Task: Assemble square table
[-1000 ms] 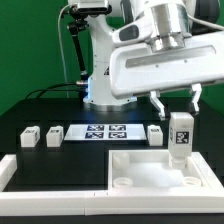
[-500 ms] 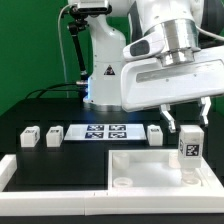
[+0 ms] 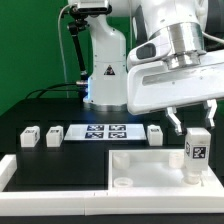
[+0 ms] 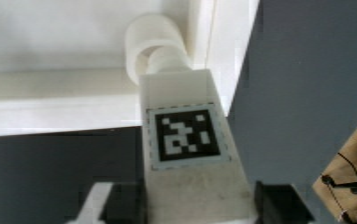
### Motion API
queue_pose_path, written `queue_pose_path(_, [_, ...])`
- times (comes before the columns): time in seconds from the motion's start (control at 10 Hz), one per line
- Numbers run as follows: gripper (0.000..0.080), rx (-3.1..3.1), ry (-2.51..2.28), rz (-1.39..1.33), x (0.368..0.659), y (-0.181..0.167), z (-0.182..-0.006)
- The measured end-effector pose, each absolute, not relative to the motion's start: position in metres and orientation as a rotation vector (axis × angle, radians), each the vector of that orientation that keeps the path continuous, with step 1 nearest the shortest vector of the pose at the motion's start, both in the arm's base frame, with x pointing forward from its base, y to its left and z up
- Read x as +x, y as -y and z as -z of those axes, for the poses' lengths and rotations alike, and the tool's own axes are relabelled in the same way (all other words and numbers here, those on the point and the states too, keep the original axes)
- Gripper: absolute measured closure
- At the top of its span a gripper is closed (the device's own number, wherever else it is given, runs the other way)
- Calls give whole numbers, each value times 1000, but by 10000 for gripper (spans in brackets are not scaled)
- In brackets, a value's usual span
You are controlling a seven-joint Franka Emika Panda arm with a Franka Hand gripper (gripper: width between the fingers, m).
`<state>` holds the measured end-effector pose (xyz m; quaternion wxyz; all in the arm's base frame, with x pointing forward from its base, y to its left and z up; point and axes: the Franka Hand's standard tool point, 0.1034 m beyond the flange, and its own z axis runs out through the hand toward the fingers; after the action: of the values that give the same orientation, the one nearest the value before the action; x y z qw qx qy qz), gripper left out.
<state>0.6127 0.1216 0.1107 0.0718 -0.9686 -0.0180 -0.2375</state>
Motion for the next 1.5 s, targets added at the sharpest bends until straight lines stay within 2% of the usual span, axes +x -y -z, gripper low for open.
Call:
queue_pose_path(0.8, [509,-2919,51,699,610,-116,-105])
queue_pose_path(0.9, [412,-2919,51,699,610,-116,-105])
queue_pose_path(1.0, [412,-2919,51,699,610,-116,-105])
queue_pose_path(1.1, [198,-2919,51,699,610,-116,-105])
queue_pose_path(1.2, [198,-2919,51,699,610,-116,-105])
queue_pose_path(1.3, [159,-2919,51,699,610,-116,-105])
queue_pose_path(1.5, [152,-2919,51,699,610,-116,-105])
